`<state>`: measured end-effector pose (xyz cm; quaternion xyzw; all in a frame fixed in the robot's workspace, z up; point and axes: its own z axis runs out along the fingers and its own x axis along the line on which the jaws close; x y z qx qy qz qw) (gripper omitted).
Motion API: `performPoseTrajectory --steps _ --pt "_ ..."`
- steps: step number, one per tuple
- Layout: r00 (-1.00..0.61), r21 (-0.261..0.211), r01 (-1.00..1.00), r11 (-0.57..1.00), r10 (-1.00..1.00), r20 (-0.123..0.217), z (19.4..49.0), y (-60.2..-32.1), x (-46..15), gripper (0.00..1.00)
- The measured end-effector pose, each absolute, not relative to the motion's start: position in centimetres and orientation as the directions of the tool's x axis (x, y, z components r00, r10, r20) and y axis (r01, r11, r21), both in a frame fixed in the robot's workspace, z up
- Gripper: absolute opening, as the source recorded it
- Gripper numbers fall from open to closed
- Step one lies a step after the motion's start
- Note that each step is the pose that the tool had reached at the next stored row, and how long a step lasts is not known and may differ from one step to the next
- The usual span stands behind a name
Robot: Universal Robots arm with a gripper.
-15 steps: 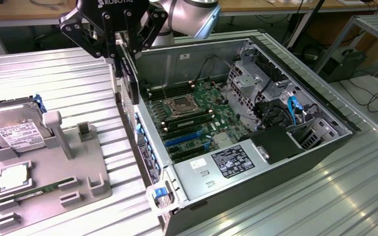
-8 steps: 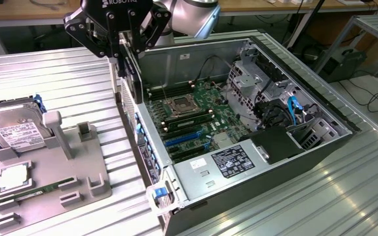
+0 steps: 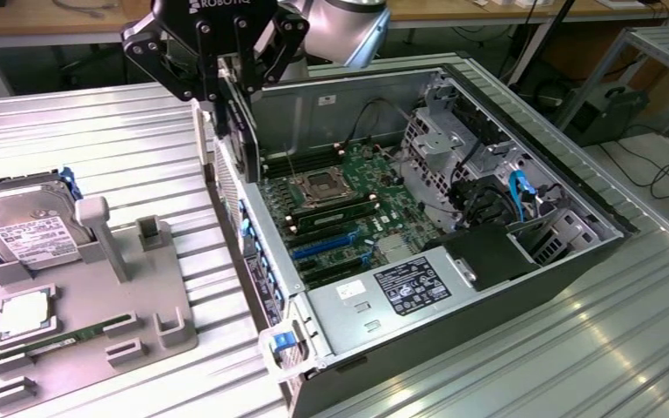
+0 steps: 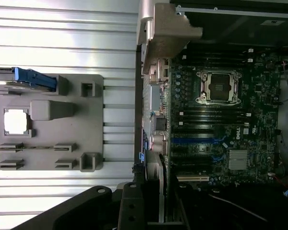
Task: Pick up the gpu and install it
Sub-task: 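Pick up the gpu and move the gpu toward the slot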
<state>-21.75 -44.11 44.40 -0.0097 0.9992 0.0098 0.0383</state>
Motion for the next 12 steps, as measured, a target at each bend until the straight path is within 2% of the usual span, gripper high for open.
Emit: performPoseTrajectory --steps 12 --pt "-0.997 0.019 -0.02 1.0 -0.019 -0.078 44.41 -44.11 -20.8 0.28"
